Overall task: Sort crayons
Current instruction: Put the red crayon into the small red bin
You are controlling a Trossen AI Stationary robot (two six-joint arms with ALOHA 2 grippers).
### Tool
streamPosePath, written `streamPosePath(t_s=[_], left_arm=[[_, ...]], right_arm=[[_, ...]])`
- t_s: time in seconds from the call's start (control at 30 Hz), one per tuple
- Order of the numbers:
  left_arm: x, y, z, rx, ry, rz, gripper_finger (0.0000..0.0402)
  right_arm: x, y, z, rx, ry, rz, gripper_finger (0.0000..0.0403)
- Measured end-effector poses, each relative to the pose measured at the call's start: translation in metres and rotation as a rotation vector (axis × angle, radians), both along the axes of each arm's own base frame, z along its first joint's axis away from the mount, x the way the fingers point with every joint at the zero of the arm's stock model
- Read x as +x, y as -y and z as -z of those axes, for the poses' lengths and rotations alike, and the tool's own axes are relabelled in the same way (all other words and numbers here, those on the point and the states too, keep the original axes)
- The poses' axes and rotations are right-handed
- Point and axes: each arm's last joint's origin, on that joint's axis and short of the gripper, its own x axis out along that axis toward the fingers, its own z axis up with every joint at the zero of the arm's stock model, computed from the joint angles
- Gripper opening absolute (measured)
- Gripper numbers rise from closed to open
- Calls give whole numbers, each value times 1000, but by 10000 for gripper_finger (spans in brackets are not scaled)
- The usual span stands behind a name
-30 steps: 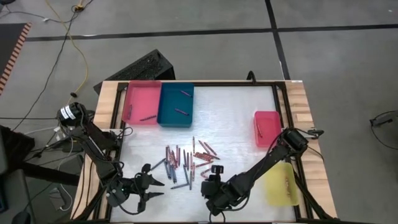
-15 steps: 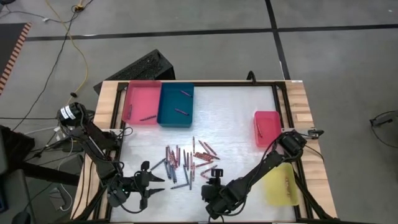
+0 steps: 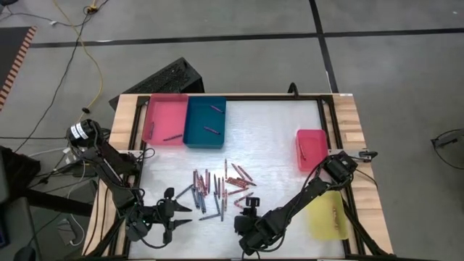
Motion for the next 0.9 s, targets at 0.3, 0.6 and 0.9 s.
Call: streamPosePath(t_s=[0.3,0.6,0.9], left_arm=[[0,-1,1,-2,-9,-14,149],[-1,-1,2,-3,-10,-15,149],[-1,-1,2,-4,-12,-15,149]], right_arm=[[2,-2,9,13,-11,14,158],[6,5,10,76,-53,48,72],[7,7,11,76,-54,57,7]])
